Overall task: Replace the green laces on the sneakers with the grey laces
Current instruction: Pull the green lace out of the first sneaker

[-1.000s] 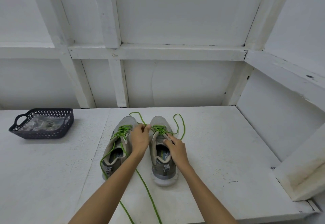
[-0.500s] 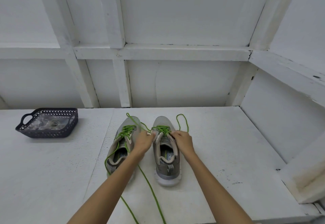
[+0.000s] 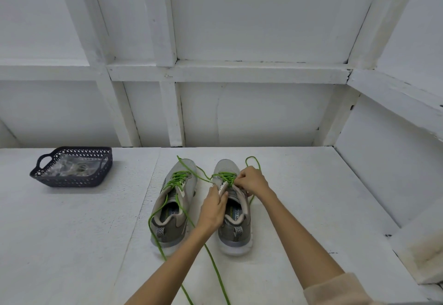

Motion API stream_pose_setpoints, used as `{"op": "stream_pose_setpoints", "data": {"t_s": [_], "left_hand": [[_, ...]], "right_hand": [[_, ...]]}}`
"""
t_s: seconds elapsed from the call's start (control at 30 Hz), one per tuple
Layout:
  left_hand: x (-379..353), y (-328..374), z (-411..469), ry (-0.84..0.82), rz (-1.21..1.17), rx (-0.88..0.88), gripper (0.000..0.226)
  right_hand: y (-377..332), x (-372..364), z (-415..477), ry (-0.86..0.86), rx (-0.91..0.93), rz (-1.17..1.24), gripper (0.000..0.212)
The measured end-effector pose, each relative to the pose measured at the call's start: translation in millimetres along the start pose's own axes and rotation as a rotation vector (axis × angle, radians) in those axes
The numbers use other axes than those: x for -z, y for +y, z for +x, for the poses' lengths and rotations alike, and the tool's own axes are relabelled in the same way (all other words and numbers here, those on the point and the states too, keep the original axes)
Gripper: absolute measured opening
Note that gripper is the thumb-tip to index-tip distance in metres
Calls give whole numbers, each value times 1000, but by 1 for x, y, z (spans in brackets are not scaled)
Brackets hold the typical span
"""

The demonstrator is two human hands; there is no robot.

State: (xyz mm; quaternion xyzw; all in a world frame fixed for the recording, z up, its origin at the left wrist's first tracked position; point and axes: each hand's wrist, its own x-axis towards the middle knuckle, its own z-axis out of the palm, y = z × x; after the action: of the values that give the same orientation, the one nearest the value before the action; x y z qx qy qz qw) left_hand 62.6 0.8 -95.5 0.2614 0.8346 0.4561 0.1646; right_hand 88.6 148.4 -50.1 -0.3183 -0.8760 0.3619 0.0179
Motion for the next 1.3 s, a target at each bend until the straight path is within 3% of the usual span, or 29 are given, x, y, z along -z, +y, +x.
{"op": "stream_pose_setpoints", "data": {"t_s": [0.23,0.5,0.73,0.97,1.17,1.3], "left_hand": [[1,2,0,-2,22,9,22],[-1,0,0,12,20,26,24],[0,2,-1,15,28,10,21],[0,2,-2,14,17,21,18],[0,2,-2,10,22,11,21],[0,1,-1,14,38,13,18]], "right_hand": [[-15,-3,3,-8,3,-193,35],[5,4,4,-6,-28,127,16],[8,0,1,42,5,47,30],[8,1,1,30,19,121,13],[6,-4,3,57,15,47,25],[14,-2,3,15,-15,234,18]]}}
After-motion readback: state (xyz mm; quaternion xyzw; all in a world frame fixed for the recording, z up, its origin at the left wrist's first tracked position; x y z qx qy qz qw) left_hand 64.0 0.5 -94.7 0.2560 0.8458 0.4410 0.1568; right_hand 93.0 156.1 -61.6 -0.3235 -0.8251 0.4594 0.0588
